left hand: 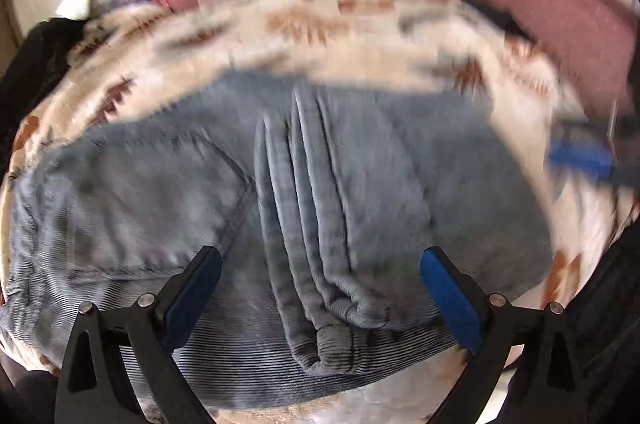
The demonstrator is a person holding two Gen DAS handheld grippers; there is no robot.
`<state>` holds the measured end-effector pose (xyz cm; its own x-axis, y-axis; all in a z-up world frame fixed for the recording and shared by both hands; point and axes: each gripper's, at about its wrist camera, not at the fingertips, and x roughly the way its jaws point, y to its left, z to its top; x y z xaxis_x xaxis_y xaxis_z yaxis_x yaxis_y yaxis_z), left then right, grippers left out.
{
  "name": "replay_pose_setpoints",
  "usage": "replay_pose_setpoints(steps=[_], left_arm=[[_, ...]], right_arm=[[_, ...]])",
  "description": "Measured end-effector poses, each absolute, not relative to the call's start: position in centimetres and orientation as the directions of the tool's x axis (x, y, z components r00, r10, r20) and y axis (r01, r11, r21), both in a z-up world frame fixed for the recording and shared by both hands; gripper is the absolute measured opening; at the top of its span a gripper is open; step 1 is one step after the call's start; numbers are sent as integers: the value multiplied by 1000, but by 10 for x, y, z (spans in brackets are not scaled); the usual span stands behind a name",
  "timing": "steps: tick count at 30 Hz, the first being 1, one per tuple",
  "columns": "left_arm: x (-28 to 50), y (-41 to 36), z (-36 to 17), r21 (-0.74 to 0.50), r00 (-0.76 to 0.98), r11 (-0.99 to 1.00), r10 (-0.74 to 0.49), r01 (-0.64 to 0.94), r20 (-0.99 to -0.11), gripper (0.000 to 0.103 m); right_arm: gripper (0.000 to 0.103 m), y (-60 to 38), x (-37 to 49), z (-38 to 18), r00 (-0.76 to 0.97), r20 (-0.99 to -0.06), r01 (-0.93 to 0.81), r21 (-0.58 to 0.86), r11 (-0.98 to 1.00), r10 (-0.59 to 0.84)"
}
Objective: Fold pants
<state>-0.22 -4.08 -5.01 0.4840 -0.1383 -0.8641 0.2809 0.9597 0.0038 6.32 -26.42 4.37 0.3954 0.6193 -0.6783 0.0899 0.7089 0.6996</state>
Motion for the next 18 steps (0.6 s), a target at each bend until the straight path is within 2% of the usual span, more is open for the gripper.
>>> replay_pose_setpoints(steps=[4, 6, 7, 14, 17, 18], left_arm=[[-4, -40, -52, 13, 517, 958, -144, 287, -844, 101], [-3, -39, -52, 8, 519, 955, -153, 295, -841, 101], [-5, -40, -52, 12, 524, 954, -154, 299, -838, 101], [-9, -39, -51, 7, 537, 952, -166, 304, -827, 101], [-8, -39, -52, 7, 540, 951, -170, 309, -825, 101], [-8, -39, -52, 7, 540, 951, -169, 309, -825, 101]], right_arm=[[52, -258, 101, 23, 357, -673, 122, 721, 682, 648], [57, -258, 112, -5, 303, -753, 178, 647, 741, 584], [56, -259, 115, -15, 289, -753, 203, 652, 731, 591], [56, -262, 107, 20, 361, -687, 147, 710, 689, 631], [58, -256, 99, -6, 283, -740, 178, 666, 725, 610], [56, -258, 97, -17, 284, -733, 188, 675, 713, 619]])
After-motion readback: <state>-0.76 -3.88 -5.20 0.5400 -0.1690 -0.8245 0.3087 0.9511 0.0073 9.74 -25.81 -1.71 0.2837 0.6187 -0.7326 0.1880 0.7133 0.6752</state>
